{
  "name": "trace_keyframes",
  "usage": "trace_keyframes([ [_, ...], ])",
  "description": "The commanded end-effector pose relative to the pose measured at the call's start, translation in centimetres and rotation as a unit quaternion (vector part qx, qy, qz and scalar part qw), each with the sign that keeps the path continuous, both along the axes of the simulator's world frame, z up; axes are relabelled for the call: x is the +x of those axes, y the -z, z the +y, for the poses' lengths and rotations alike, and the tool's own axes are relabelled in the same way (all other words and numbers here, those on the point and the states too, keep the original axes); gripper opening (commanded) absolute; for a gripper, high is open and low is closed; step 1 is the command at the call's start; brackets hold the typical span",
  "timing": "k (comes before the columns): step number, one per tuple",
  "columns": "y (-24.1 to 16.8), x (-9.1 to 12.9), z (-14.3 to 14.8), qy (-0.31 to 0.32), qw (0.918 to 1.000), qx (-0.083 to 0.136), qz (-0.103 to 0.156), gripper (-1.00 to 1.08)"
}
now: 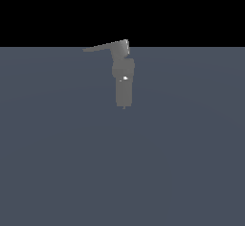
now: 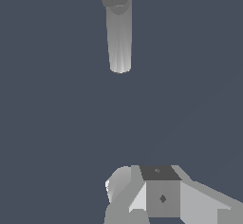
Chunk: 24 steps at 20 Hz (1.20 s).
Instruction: Turn on the faucet by rotating a designated handle.
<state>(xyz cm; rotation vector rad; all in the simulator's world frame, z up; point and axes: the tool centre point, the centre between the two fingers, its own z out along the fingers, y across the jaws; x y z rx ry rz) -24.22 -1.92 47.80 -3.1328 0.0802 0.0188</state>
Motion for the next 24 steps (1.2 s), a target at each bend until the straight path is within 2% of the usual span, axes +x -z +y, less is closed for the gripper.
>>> trace_keyframes([
  [1, 0.0, 0.0, 0.0, 0.000, 1.0000, 0.000, 0.000, -1.00],
  [12, 0.7, 0.2, 2.1, -0.028, 0.9995, 0.009, 0.013, -1.00],
  [18, 0.6, 0.5, 2.1, -0.021, 0.9996, 0.010, 0.014, -1.00],
  [24, 0.4, 1.8, 2.3, 0.005, 0.9997, 0.016, 0.017, -1.00],
])
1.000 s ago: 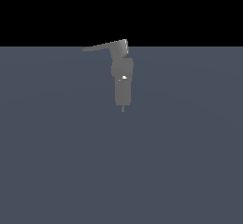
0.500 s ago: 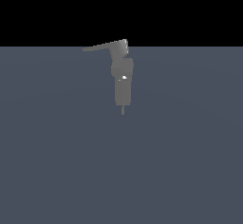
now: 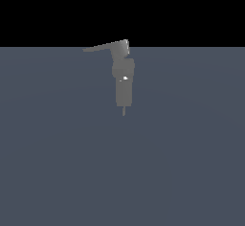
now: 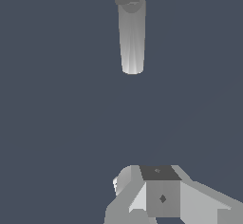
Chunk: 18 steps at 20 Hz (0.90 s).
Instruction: Turn on the faucet by rotating a designated handle.
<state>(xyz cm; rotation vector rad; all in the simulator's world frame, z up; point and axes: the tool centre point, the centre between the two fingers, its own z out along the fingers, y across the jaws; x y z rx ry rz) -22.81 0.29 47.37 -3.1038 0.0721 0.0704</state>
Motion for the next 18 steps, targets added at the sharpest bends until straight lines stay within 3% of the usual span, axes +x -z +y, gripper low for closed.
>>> trace_keyframes([
  [1, -0.1, 0.7, 0.1, 0.013, 0.9999, 0.003, 0.002, -1.00],
  [10, -0.4, 4.8, 0.6, 0.093, 0.9954, 0.016, 0.018, -1.00],
  [18, 0.0, 10.1, 1.3, 0.193, 0.9802, 0.024, 0.039, -1.00],
])
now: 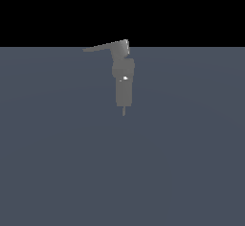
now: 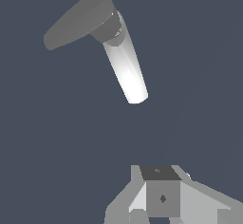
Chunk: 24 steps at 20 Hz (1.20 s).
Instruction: Turn on the faucet by rotating a designated handle.
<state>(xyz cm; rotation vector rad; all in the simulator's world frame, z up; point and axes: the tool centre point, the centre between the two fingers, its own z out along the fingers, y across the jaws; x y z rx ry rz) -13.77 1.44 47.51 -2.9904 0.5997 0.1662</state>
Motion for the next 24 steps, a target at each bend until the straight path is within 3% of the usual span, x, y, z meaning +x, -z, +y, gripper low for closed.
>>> trace_keyframes([
  [1, 0.3, 1.7, 0.2, 0.032, 0.9994, 0.001, 0.008, -1.00],
  [6, 1.1, 5.0, 0.8, 0.096, 0.9951, 0.000, 0.023, -1.00],
  [12, 2.7, 9.0, 1.5, 0.172, 0.9842, -0.006, 0.041, -1.00],
  [18, 4.7, 12.8, 2.4, 0.247, 0.9673, -0.017, 0.057, -1.00],
  [24, 7.2, 16.3, 3.5, 0.318, 0.9449, -0.033, 0.070, -1.00],
])
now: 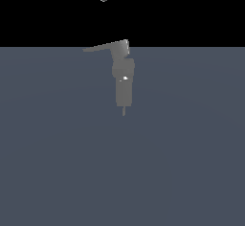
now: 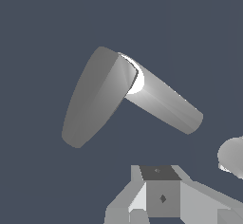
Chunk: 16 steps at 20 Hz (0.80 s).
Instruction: Turn on the faucet by rotating a designated handle.
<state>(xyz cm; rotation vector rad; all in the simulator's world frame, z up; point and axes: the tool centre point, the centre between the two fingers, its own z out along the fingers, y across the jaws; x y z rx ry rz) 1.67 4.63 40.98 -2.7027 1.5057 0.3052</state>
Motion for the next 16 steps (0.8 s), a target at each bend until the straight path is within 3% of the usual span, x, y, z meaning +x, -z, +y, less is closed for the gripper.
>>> trace_keyframes([
  [1, 1.1, 1.5, 0.5, 0.031, 0.9995, -0.008, 0.007, -1.00],
  [8, 4.7, 5.2, 2.1, 0.114, 0.9926, -0.034, 0.022, -1.00],
  [16, 9.3, 8.8, 4.2, 0.203, 0.9762, -0.069, 0.034, -1.00],
])
